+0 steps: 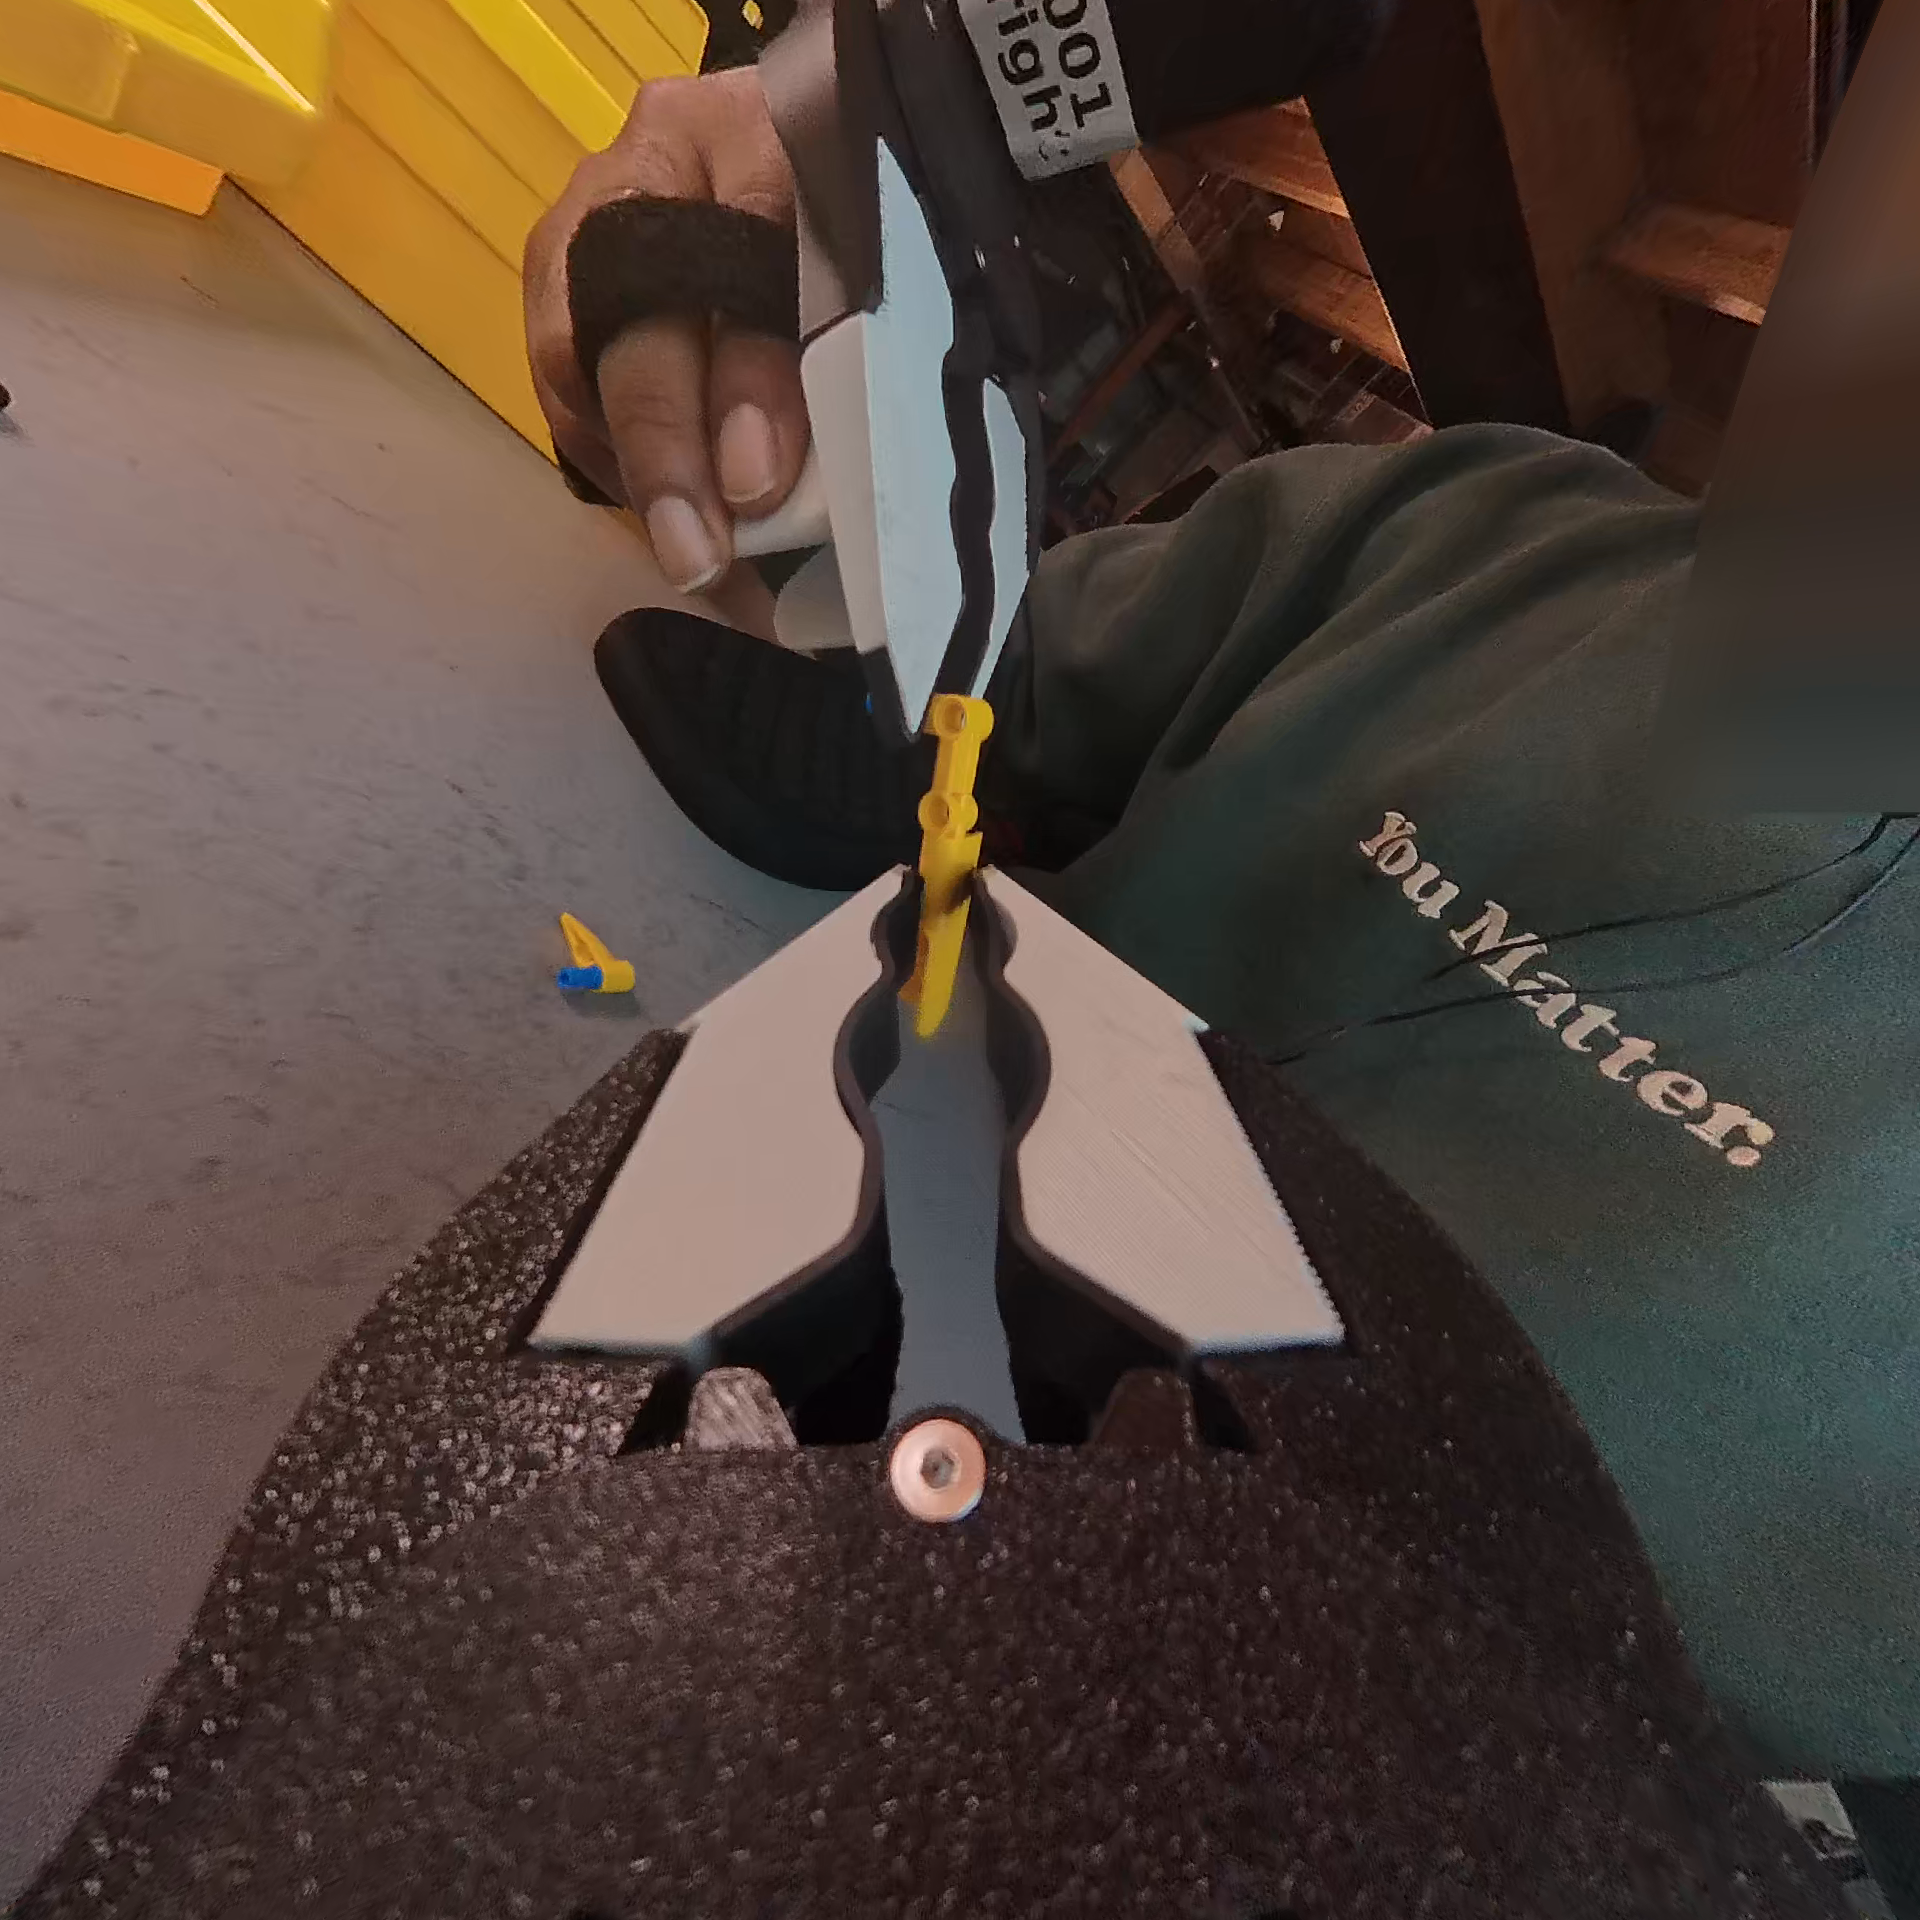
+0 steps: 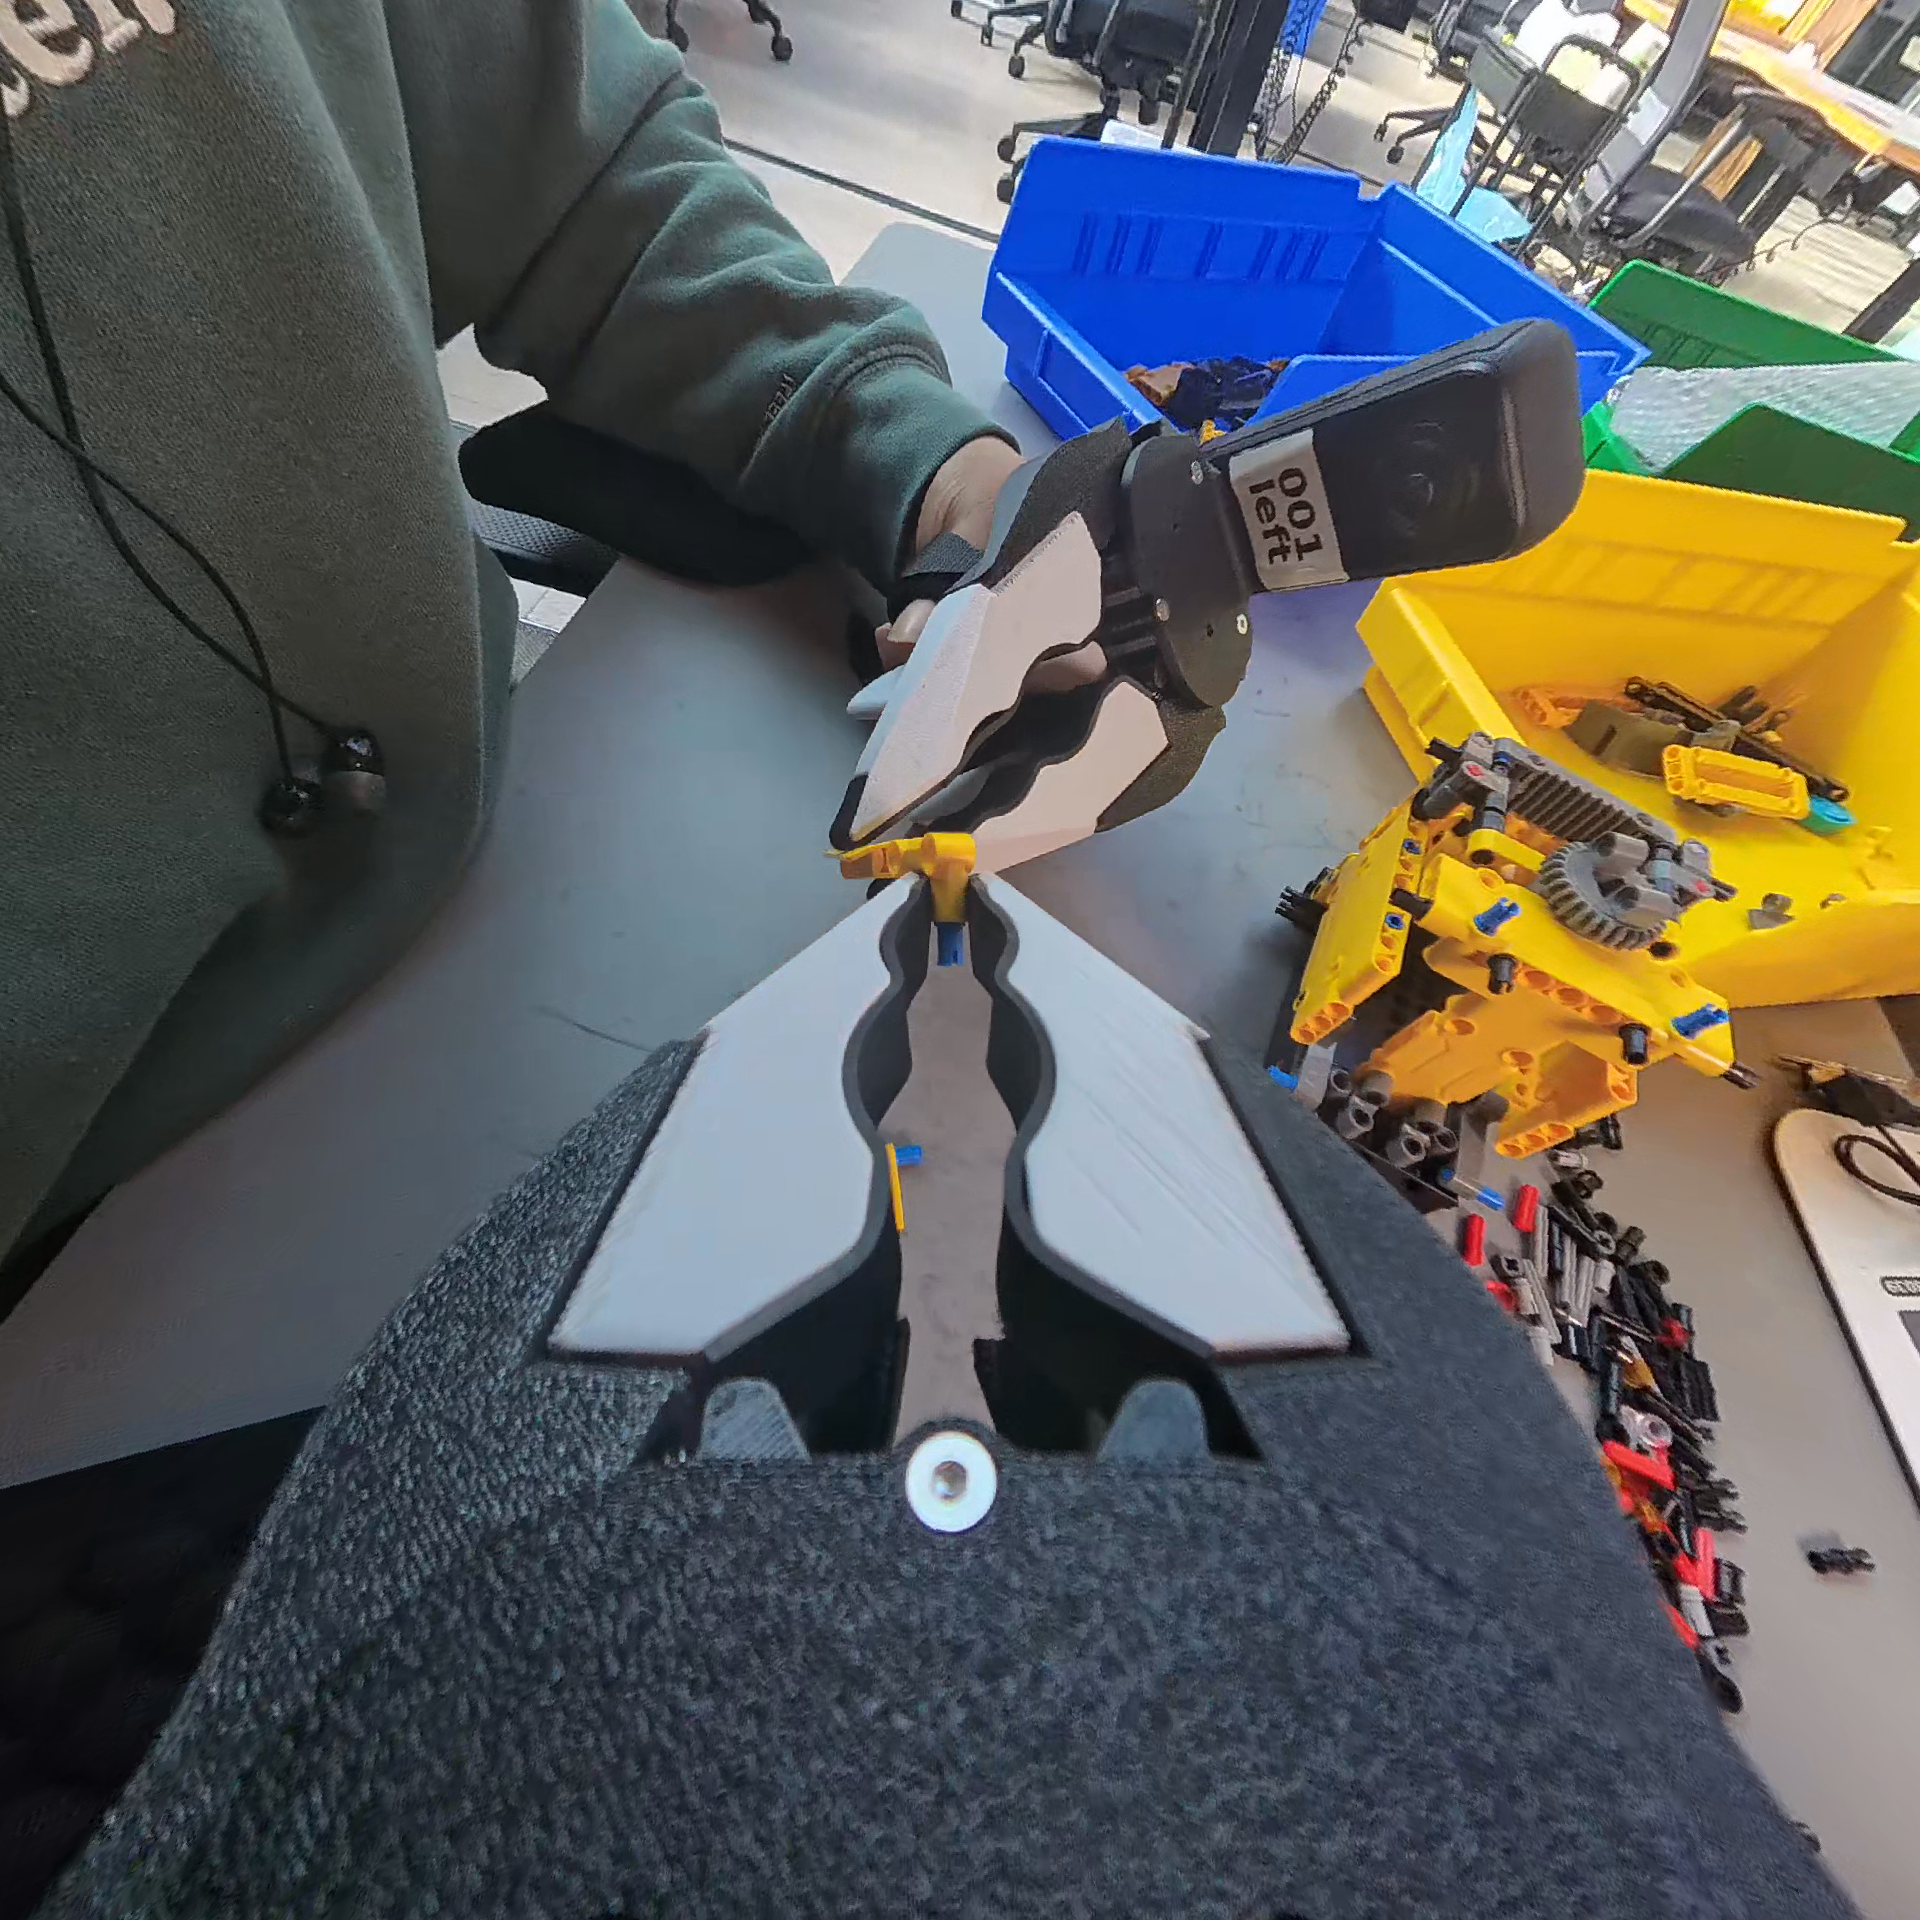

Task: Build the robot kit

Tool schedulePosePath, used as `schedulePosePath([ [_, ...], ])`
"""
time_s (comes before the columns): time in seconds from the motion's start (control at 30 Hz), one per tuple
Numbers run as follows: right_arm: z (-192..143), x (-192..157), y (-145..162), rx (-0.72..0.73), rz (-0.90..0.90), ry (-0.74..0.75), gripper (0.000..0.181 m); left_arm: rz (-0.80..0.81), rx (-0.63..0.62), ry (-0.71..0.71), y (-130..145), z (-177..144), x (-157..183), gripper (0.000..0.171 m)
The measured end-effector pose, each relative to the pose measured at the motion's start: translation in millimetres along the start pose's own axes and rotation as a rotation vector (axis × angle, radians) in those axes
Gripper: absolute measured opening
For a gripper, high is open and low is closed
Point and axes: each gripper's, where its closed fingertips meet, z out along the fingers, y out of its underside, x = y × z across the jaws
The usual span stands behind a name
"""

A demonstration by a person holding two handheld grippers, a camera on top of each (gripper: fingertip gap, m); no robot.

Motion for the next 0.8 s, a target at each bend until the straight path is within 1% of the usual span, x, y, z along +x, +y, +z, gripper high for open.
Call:
schedulePosePath([
  [0.2, -7, 19, -4, 0.069, 0.052, 0.078, 0.008, 0.025, 0.095, -0.026, -17, -10, -2, 0.007],
  [0.27, -12, 26, 2, 0.063, 0.088, 0.095, 0.015, 0.032, 0.139, -0.056, -24, -15, -6, 0.006],
  [0.33, -17, 30, 17, 0.003, 0.125, 0.086, 0.017, 0.028, 0.189, -0.090, -31, -22, -12, 0.006],
  [0.37, -17, 26, 29, -0.057, 0.133, 0.059, 0.017, 0.024, 0.213, -0.104, -34, -26, -15, 0.006],
  [0.5, -8, -4, 70, -0.300, 0.122, -0.089, 0.017, 0.016, 0.281, -0.166, -42, -37, -25, 0.006],
  [0.6, 5, -20, 85, -0.393, 0.095, -0.146, 0.017, -0.017, 0.305, -0.182, -44, -41, -31, 0.006],
  [0.67, 11, -24, 92, -0.438, 0.065, -0.154, 0.017, -0.036, 0.311, -0.196, -44, -43, -35, 0.006],
  [0.73, 15, -28, 93, -0.448, 0.039, -0.160, 0.013, -0.051, 0.314, -0.198, -44, -44, -36, 0.007],
  [0.8, 17, -24, 94, -0.457, 0.021, -0.133, 0.012, -0.061, 0.320, -0.205, -44, -46, -38, 0.006],
])
